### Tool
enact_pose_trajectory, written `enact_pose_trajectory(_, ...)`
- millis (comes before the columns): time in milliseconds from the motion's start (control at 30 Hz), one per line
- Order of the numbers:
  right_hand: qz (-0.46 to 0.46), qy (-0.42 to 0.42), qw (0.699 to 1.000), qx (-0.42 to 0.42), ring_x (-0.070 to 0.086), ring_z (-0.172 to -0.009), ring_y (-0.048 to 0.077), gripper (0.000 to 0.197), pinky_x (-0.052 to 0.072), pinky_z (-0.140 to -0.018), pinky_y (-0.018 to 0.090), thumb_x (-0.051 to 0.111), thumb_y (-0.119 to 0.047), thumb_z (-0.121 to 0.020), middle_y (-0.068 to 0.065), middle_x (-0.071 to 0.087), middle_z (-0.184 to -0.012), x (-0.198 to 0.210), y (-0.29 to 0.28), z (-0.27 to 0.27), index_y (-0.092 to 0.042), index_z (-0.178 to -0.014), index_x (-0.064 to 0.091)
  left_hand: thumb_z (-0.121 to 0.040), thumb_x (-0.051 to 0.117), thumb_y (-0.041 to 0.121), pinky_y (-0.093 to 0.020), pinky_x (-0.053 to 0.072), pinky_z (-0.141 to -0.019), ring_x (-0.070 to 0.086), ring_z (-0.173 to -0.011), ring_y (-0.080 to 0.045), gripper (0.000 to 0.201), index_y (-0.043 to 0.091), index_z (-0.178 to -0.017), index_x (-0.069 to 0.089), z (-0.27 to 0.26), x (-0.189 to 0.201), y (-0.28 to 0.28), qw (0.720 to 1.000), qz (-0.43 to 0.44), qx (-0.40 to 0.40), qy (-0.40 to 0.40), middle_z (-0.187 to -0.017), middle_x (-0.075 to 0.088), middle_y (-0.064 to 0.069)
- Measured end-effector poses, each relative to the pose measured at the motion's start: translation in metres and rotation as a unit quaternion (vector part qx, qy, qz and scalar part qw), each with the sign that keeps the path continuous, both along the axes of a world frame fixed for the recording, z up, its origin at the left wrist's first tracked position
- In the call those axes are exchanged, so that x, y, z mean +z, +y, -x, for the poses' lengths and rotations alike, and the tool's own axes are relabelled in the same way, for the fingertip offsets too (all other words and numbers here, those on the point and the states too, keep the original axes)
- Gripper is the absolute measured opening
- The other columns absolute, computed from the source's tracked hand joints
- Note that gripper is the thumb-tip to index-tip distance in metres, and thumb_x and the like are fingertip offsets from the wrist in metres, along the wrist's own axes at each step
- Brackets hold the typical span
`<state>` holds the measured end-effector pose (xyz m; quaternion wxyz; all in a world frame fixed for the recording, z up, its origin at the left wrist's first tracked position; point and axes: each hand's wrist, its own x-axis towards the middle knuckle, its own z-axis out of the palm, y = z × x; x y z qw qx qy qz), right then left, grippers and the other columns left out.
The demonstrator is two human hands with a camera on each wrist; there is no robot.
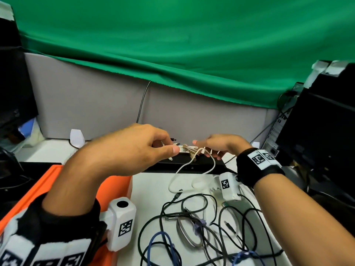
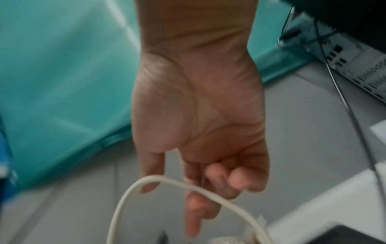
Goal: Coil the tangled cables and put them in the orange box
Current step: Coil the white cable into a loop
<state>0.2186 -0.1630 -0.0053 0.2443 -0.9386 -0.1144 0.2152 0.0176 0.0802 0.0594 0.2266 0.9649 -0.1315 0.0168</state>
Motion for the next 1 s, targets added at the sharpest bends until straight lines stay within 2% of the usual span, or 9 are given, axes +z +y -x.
enact_pose_trajectory(100, -0.085, -0.037, 0.993, 0.072, 0.044, -0.067, 0.015, 0.033, 0.045, -0.062, 0.028, 0.062, -0.051, -0.095, -0.004, 0.054, -0.073, 0.035, -0.01, 0.04, -0.026, -0.077, 0.074, -0.093, 0.049, 0.064, -0.028, 0.05, -0.071, 0.061, -0.078, -0.001, 0.035, 0.038, -0.106, 0.069, -0.003, -0.004, -0.007, 1.0, -0.012, -0.007, -0.005, -0.084, 0.067, 0.017)
enact_pose_trajectory(300, -0.325, -0.155, 0.925, 0.119, 0.036, -0.049, 0.008, 0.019, 0.031, -0.046, 0.024, 0.068, -0.028, -0.089, -0.008, 0.047, -0.06, 0.081, -0.014, 0.131, -0.009, -0.09, 0.07, -0.09, 0.055, 0.066, -0.033, 0.035, -0.115, 0.043, -0.138, -0.007, 0.075, 0.036, -0.155, 0.031, -0.015, -0.02, -0.035, 0.999, 0.023, -0.039, -0.027, -0.154, 0.042, 0.013)
enact_pose_trajectory(367, -0.403, -0.184, 0.89, 0.11, 0.033, -0.044, 0.007, 0.02, 0.029, -0.043, 0.022, 0.065, -0.029, -0.088, -0.005, 0.05, -0.06, 0.085, -0.01, 0.155, -0.01, -0.089, 0.07, -0.094, 0.059, 0.055, -0.035, 0.044, -0.109, 0.055, -0.124, -0.003, 0.052, 0.038, -0.142, 0.05, -0.016, -0.022, -0.041, 0.993, 0.093, -0.068, -0.039, -0.138, 0.06, 0.015)
enact_pose_trajectory(433, -0.453, -0.207, 0.862, 0.093, 0.03, -0.041, 0.01, 0.018, 0.026, -0.042, 0.021, 0.063, -0.03, -0.089, 0.002, 0.052, -0.059, 0.084, -0.007, 0.17, -0.015, -0.088, 0.072, -0.099, 0.059, 0.041, -0.042, 0.054, -0.091, 0.068, -0.093, -0.007, 0.015, 0.035, -0.108, 0.069, -0.017, -0.021, -0.043, 0.982, 0.161, -0.069, -0.069, -0.098, 0.074, 0.013)
enact_pose_trajectory(533, -0.502, -0.252, 0.826, 0.039, 0.026, -0.045, 0.012, 0.016, 0.018, -0.043, 0.027, 0.062, -0.033, -0.089, 0.001, 0.04, -0.054, 0.08, -0.014, 0.18, -0.023, -0.083, 0.072, -0.1, 0.06, 0.03, -0.036, 0.056, -0.065, 0.055, -0.064, -0.022, 0.018, 0.023, -0.087, 0.071, -0.02, -0.014, -0.033, 0.948, 0.287, -0.025, -0.135, -0.063, 0.057, 0.003)
enact_pose_trajectory(633, -0.519, -0.318, 0.793, -0.024, 0.028, -0.05, 0.008, 0.017, 0.016, -0.046, 0.025, 0.064, -0.034, -0.092, -0.003, 0.035, -0.057, 0.08, -0.025, 0.182, -0.022, -0.085, 0.074, -0.094, 0.065, 0.021, -0.024, 0.054, -0.055, 0.041, -0.052, -0.015, 0.016, 0.012, -0.082, 0.067, -0.017, 0.0, -0.015, 0.873, 0.467, 0.011, -0.141, -0.056, 0.038, 0.002)
enact_pose_trajectory(800, -0.457, -0.408, 0.784, -0.099, 0.034, -0.059, 0.006, 0.021, 0.03, -0.051, 0.014, 0.063, -0.029, -0.099, -0.012, 0.044, -0.059, 0.08, -0.038, 0.171, -0.015, -0.091, 0.076, -0.082, 0.067, 0.031, -0.026, 0.053, -0.054, 0.032, -0.044, -0.009, 0.02, 0.012, -0.078, 0.062, -0.013, 0.003, -0.008, 0.852, 0.512, -0.031, -0.104, -0.049, 0.037, 0.01)
enact_pose_trajectory(900, -0.453, -0.456, 0.751, -0.153, 0.035, -0.059, 0.007, 0.021, 0.029, -0.052, 0.018, 0.061, -0.029, -0.101, -0.01, 0.047, -0.062, 0.08, -0.043, 0.164, -0.015, -0.093, 0.076, -0.088, 0.069, 0.034, -0.022, 0.031, -0.044, 0.019, -0.045, -0.01, 0.029, 0.02, -0.066, 0.057, -0.01, 0.006, -0.011, 0.815, 0.566, -0.049, -0.112, -0.052, 0.028, 0.008)
enact_pose_trajectory(1000, -0.379, -0.504, 0.754, -0.184, 0.043, -0.057, -0.002, 0.021, 0.037, -0.059, 0.02, 0.061, -0.034, -0.1, -0.018, 0.057, -0.06, 0.079, -0.048, 0.159, -0.021, -0.091, 0.075, -0.088, 0.065, 0.047, -0.021, 0.014, -0.043, 0.014, -0.05, -0.013, 0.05, 0.026, -0.052, 0.039, -0.01, 0.006, -0.005, 0.864, 0.49, -0.023, -0.117, -0.055, 0.022, 0.007)
